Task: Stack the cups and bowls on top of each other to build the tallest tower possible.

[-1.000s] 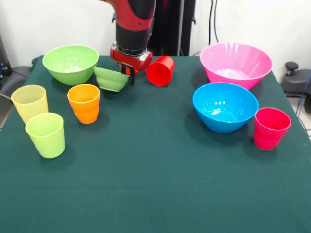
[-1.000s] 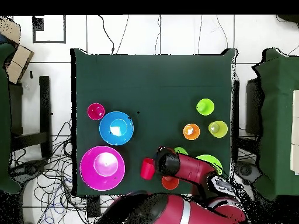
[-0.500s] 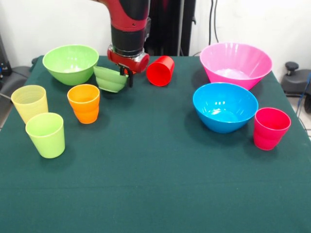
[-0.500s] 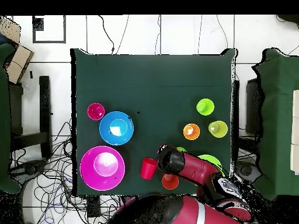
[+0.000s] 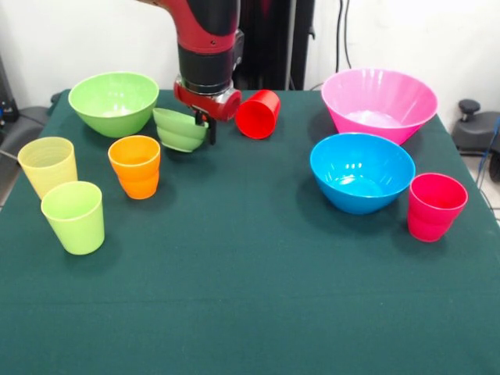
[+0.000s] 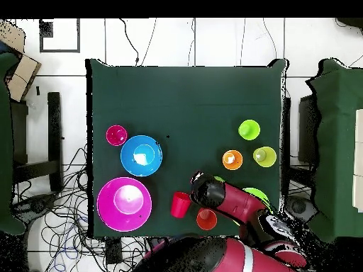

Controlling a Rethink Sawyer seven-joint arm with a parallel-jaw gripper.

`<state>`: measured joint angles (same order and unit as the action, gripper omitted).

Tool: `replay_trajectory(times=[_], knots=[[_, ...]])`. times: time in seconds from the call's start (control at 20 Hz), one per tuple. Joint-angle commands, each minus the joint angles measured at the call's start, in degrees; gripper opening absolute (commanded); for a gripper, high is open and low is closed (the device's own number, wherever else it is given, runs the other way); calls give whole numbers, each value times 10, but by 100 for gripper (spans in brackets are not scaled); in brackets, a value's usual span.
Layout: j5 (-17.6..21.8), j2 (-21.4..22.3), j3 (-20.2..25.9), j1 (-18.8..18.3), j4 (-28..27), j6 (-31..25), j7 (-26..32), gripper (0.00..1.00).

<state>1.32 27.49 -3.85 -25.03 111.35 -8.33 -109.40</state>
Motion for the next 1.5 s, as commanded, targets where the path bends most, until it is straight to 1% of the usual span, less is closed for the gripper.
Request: replay_trajectory(times=[0.05, 0.2, 0.5, 0.75, 1.25, 1.5], knots=[[-51, -28, 109, 3, -20, -29, -96, 0], [-62, -31, 114, 4, -25, -33, -96, 0], [-84, -36, 133, -8, -27, -39, -96, 0], [-99, -40, 138, -11, -30, -47, -93, 0], [-136, -48, 138, 9, -44, -51, -103, 0], [-154, -49, 149, 6, -39, -47, -103, 0]])
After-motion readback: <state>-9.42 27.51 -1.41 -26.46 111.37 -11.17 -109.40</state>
